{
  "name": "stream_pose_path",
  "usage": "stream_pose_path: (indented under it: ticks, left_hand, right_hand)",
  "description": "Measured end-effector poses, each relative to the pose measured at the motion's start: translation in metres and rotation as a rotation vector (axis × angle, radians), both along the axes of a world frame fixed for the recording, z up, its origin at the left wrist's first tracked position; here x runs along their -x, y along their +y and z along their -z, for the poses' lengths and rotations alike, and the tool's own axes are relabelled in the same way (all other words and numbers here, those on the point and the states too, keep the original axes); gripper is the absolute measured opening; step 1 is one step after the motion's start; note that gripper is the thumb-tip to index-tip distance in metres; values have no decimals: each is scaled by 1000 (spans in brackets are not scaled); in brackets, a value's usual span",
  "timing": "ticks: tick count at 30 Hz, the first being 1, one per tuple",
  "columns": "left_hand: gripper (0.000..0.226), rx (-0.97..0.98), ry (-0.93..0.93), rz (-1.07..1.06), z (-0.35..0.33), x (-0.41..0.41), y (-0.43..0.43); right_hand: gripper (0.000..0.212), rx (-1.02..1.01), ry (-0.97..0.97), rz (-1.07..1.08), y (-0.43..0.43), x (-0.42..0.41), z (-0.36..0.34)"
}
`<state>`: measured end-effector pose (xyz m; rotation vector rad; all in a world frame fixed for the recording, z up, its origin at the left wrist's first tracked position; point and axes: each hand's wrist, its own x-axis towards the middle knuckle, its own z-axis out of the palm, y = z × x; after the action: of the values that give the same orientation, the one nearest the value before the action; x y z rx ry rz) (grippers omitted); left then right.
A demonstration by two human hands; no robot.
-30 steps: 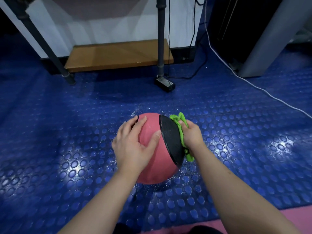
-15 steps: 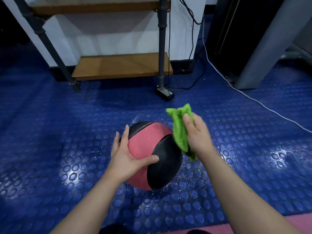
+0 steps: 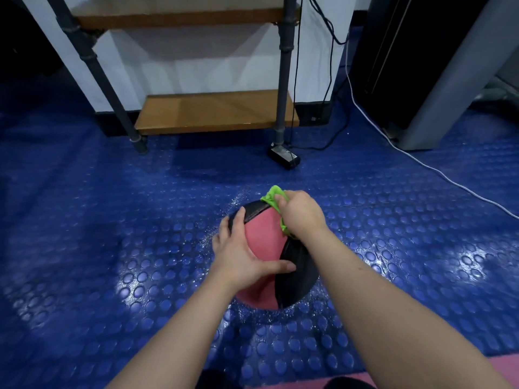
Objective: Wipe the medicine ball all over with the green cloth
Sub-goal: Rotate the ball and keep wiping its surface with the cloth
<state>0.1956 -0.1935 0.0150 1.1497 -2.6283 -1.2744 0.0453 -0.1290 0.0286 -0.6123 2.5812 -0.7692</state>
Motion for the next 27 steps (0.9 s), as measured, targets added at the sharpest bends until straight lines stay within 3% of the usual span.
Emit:
stream_pose_path:
  ticks: [5, 9, 12, 15, 18, 23, 27]
  left_hand:
    - [152, -7, -4, 34, 0, 0, -7]
    - [150, -7, 19, 91, 2, -2, -12]
    - [155, -15, 12, 89, 1, 1, -16]
    - [153, -5, -26, 110, -3, 4, -16]
    - [152, 8, -46, 137, -5, 5, -13]
    - [149, -20, 19, 259, 3, -8, -25]
    - [147, -63, 33, 323, 5, -9, -48]
  right_hand:
    - [50, 1, 173, -164, 22, -42, -3]
    - [49, -87, 180, -112, 23, -55, -7]
    - [48, -103, 86, -39, 8, -34, -4]
    - [33, -110, -46, 21, 0, -7, -4]
    - [37, -111, -154, 23, 0, 15, -6]
    - [39, 248, -619, 280, 27, 43, 34]
    - [33, 332, -646, 294, 35, 53, 70]
